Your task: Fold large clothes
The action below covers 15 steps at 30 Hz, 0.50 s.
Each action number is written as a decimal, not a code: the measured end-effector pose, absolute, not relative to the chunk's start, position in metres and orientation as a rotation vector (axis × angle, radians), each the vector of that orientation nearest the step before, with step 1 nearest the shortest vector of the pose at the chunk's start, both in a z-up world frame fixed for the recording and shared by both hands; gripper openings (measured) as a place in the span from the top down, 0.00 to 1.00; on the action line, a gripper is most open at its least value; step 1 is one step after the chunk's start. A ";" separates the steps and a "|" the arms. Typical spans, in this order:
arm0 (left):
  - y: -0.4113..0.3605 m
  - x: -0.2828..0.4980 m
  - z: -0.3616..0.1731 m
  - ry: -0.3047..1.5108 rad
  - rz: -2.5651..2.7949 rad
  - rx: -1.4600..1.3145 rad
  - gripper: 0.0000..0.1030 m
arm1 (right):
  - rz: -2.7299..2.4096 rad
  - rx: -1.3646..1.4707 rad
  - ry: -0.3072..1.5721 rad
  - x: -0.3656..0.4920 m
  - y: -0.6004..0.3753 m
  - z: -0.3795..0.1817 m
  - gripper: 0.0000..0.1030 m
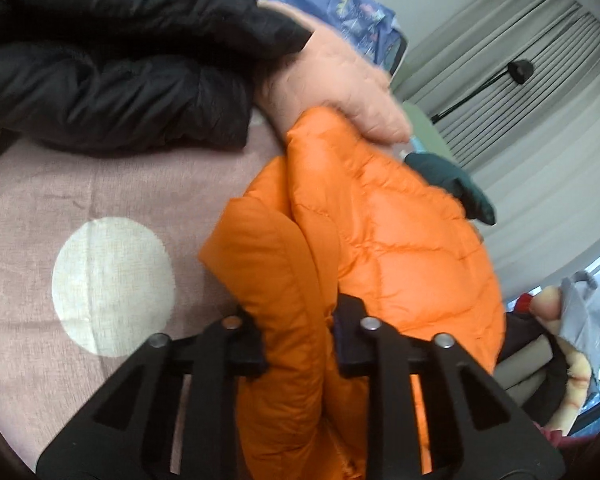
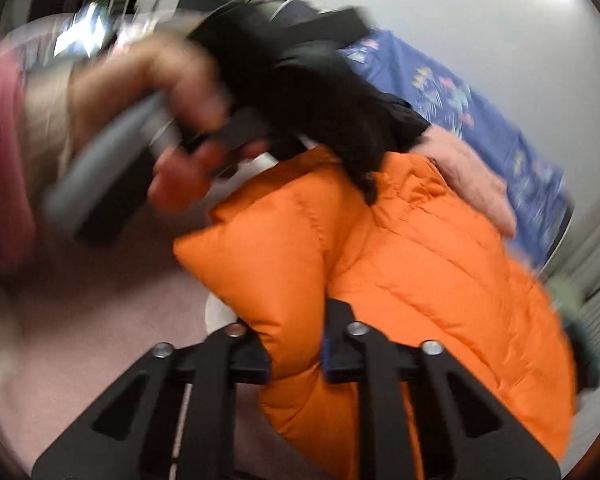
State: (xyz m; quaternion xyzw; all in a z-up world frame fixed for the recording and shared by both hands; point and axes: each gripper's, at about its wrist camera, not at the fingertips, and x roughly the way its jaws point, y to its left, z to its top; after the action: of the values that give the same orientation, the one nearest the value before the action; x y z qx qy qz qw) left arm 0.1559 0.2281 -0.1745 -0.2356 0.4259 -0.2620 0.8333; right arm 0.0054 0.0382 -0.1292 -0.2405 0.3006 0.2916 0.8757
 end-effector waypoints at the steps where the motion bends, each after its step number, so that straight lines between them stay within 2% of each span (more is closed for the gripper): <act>1: 0.228 0.154 -0.169 0.887 -0.562 -0.498 0.82 | 0.619 -0.463 0.624 0.006 0.031 -0.123 0.88; 10: 0.194 0.141 -0.088 0.772 -0.615 -0.381 0.82 | 0.700 -0.116 0.558 0.019 -0.036 -0.070 0.89; 15: 0.140 0.142 -0.038 0.729 -0.684 -0.276 0.82 | 0.707 0.045 0.518 0.019 -0.083 -0.048 0.89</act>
State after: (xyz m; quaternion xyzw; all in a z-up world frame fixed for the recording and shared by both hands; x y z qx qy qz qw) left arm 0.1418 0.1396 -0.0380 -0.1319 0.3485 -0.3268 0.8685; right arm 0.0193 -0.0826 -0.0483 0.0216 0.2507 0.3421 0.9053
